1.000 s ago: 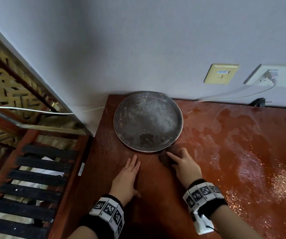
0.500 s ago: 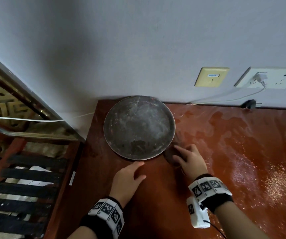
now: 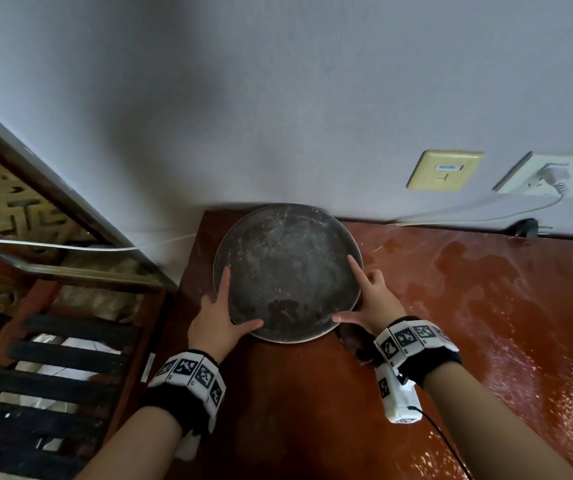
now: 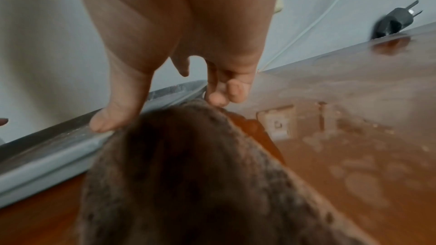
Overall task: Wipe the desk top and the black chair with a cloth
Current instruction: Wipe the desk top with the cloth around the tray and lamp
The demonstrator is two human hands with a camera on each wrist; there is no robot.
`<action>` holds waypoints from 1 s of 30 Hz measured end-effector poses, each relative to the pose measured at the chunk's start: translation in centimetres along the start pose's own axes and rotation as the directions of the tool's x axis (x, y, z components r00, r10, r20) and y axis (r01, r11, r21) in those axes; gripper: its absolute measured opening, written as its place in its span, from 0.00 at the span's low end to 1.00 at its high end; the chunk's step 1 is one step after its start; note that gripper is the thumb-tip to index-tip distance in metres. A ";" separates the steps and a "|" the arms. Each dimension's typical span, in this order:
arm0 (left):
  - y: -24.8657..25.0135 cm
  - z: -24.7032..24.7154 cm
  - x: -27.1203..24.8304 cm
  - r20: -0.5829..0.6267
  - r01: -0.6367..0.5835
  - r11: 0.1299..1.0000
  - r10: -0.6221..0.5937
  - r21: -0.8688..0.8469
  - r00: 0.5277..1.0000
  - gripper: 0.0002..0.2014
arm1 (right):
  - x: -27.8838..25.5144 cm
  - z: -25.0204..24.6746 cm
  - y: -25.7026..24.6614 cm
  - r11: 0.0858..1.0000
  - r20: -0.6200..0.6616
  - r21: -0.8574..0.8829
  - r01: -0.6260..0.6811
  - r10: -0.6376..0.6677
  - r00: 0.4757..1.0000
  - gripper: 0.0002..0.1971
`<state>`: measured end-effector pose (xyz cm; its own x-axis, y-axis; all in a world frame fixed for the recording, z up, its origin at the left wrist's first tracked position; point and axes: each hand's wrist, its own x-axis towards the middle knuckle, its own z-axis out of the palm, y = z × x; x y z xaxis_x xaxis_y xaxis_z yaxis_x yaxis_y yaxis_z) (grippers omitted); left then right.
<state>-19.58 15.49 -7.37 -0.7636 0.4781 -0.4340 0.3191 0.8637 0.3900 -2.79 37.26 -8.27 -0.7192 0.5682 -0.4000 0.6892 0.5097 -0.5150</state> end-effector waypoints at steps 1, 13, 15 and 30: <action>-0.1 0.1 0.2 0.010 -0.006 1.000 0.006 -0.029 1.000 0.58 | 0.2 0.1 0.0 1.000 0.006 0.005 0.003 -0.003 1.000 0.60; 0.2 -0.3 -0.3 -0.040 -0.098 0.971 0.091 -0.220 0.995 0.60 | -0.7 -0.7 -0.4 0.996 -0.036 0.092 0.005 -0.001 0.999 0.62; 0.9 -0.6 -0.8 -0.053 -0.127 0.964 0.118 -0.234 0.992 0.59 | -1.5 -1.4 -0.3 0.993 -0.062 0.115 0.000 0.007 0.998 0.62; 16.3 8.8 -6.0 0.232 -0.543 0.832 0.553 -0.111 0.800 0.60 | -17.4 -7.7 14.1 0.880 -0.200 0.236 -0.413 0.460 0.865 0.60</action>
<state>-4.81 28.09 -5.53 -0.3041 0.8973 -0.3200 0.6182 0.4414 0.6503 20.15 39.54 -2.78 -0.2873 0.8552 -0.4315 0.8824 0.0612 -0.4664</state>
